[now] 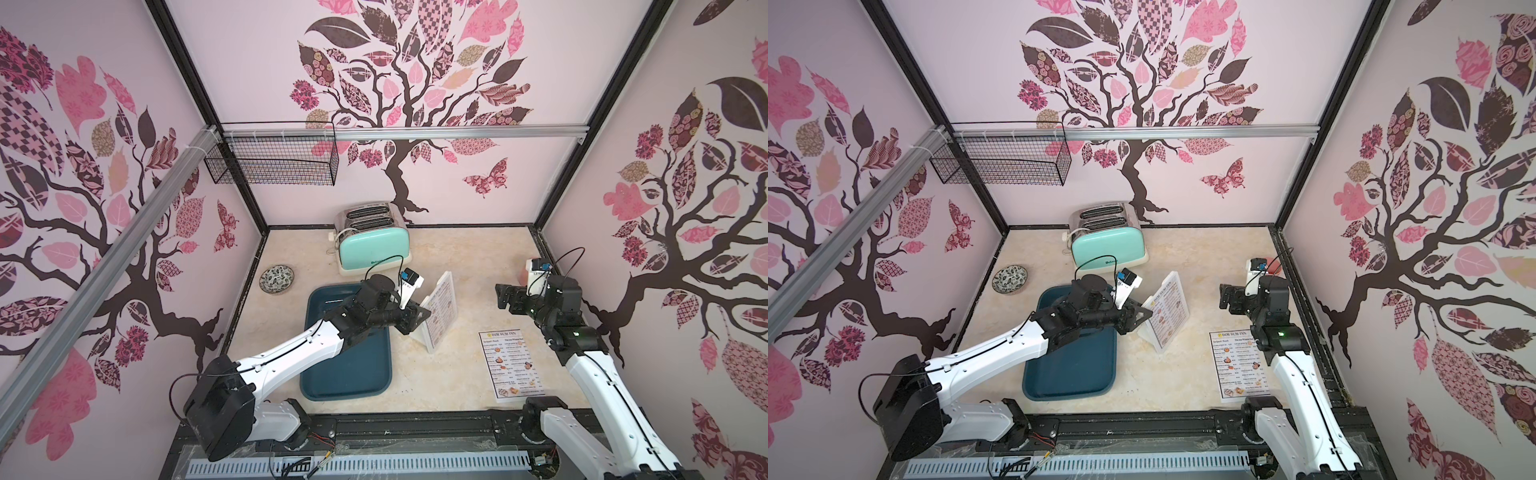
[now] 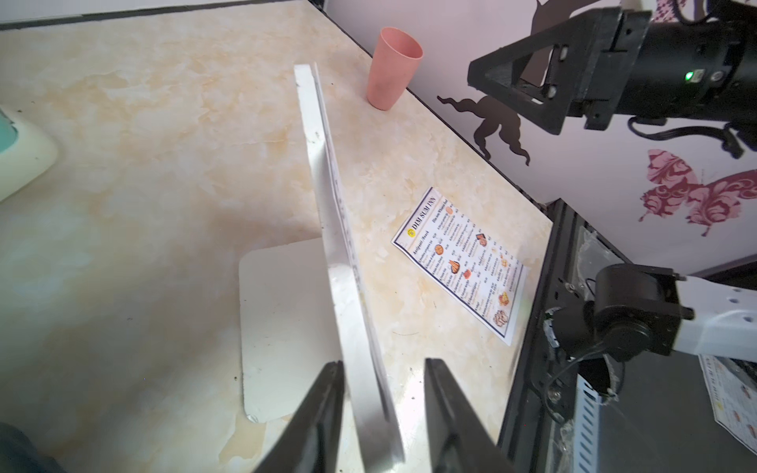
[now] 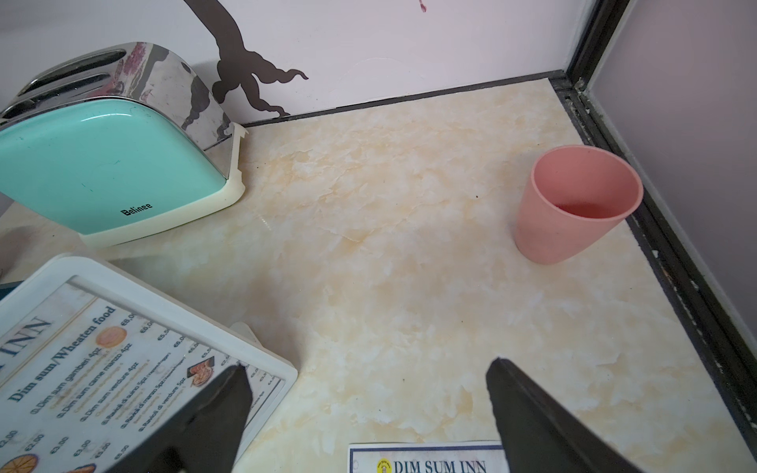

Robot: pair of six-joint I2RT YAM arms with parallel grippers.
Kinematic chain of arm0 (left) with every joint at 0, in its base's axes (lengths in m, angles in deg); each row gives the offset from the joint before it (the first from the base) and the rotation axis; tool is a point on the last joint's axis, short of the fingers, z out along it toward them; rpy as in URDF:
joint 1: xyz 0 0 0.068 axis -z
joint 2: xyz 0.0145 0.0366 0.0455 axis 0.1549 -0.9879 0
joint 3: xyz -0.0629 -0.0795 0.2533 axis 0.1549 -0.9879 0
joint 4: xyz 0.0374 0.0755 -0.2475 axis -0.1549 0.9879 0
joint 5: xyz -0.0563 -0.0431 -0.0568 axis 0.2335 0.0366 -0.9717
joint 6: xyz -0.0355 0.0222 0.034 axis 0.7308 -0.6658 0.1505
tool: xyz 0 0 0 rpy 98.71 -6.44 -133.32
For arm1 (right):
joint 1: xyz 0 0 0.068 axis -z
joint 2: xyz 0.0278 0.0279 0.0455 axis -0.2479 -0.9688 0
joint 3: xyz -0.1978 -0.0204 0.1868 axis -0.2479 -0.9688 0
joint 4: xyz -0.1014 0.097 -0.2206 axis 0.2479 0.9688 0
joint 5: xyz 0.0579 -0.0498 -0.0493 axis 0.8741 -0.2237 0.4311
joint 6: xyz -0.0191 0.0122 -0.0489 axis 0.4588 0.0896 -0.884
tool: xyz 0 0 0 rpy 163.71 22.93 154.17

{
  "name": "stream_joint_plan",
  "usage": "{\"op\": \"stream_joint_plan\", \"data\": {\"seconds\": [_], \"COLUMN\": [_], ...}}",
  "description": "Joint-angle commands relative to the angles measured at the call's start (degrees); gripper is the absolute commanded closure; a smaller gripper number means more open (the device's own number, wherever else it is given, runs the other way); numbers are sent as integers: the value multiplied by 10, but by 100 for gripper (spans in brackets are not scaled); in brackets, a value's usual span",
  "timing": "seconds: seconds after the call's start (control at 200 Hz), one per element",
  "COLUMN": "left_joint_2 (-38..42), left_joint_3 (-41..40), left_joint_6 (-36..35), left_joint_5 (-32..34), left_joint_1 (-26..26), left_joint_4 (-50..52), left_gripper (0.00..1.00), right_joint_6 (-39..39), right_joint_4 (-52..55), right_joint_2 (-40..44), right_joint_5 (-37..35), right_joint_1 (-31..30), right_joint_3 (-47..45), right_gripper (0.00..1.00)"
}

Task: Replace the menus in the menu holders
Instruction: Adjust the menu holder at the center of the board.

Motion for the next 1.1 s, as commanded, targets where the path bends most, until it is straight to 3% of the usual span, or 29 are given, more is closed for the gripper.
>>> {"op": "stream_joint_plan", "data": {"seconds": [0.0,0.205,0.505,0.62,0.68,0.755,0.785,0.81,0.88,0.98,1.051,1.096], "left_joint_2": [-17,-73,-155,-166,-154,-111,-86,-63,10,113,182,223], "left_joint_3": [30,112,224,241,242,223,205,187,128,39,-28,-74], "left_joint_6": [-78,-200,-329,-349,-345,-306,-278,-253,-180,-89,-43,-20], "left_joint_5": [-64,-103,-123,-122,-117,-94,-72,-37,115,310,412,430], "left_joint_1": [-23,-68,-87,-96,-104,-114,-117,-121,-133,-196,-266,-331], "left_joint_4": [32,156,274,293,283,224,191,154,89,78,109,125], "left_gripper": [74,92,90,73,51,35,21,17,15,15,16,16], "right_joint_6": [-8,-17,-24,-28,-29,-26,-23,-21,-17,-23,-35,-42], "right_joint_4": [16,21,28,30,27,13,1,-11,-60,-168,-259,-309], "right_joint_2": [3,2,5,6,6,4,3,1,-8,-30,-59,-82], "right_joint_5": [-6,-7,-6,-4,-6,-8,-12,-15,-36,-91,-114,-112], "right_joint_1": [0,0,0,0,0,0,0,0,0,1,1,1], "right_joint_3": [24,30,35,34,32,23,16,8,-26,-95,-140,-161], "right_gripper": [4,4,4,3,3,2,3,2,2,2,1,1]}}
